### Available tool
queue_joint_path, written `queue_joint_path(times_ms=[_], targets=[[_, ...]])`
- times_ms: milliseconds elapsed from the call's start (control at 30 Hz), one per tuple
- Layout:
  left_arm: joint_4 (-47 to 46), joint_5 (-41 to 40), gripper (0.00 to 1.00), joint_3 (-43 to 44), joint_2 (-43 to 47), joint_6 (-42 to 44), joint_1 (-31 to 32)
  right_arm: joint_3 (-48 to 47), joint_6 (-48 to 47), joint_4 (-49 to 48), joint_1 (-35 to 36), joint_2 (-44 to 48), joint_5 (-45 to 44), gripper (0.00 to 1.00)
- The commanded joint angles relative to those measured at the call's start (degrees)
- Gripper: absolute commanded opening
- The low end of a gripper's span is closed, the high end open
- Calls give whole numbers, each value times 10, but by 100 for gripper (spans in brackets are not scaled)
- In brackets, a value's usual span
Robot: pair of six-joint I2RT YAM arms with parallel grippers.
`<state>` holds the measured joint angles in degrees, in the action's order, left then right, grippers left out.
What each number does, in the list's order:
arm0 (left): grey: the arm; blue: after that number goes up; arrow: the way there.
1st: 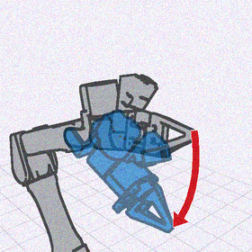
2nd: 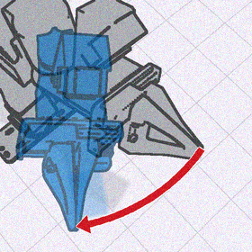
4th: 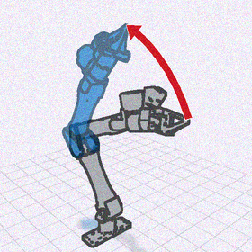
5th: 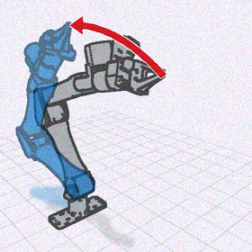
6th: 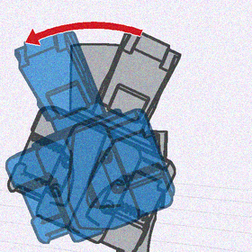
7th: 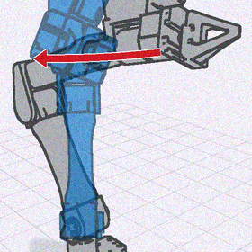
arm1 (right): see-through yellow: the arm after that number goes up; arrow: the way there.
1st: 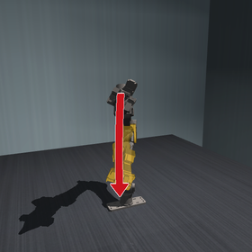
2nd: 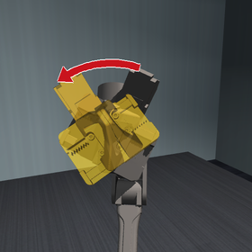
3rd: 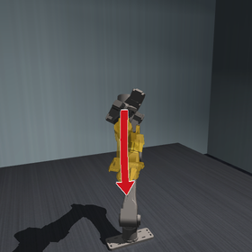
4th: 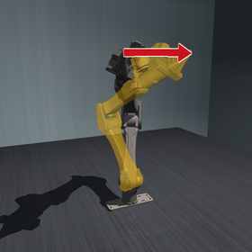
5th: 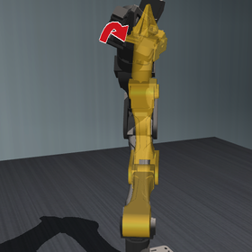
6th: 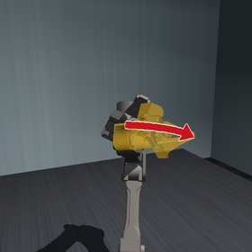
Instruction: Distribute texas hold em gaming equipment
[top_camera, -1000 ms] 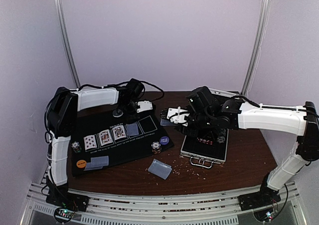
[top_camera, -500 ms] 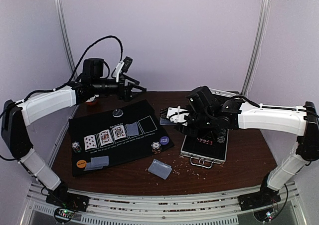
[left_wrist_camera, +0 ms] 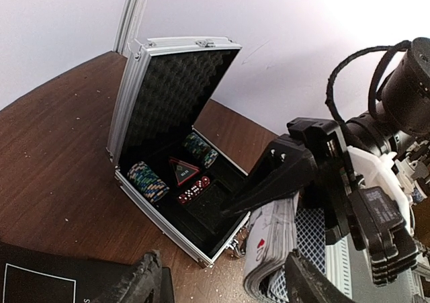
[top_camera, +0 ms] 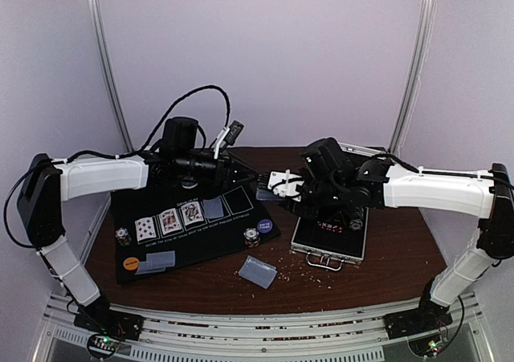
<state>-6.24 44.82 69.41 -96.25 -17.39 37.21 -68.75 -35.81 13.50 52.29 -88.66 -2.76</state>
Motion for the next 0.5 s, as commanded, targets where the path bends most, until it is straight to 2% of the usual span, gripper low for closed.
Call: queue_joint_path(times_ms=[0,267,367,467], targets=[[-64,6,66,-8,-14,-28,5,-11,6,-9,1,0,8,42],[-68,36,81,-10,-24,-14,27,-12,4,-10,2,-5,8,42],[-72,25,81,-20,-16,-7,26,-12,3,-9,2,-5,8,42],[-78,19,77,-27,-16,-5,26,-14,3,-9,2,-6,9,42]])
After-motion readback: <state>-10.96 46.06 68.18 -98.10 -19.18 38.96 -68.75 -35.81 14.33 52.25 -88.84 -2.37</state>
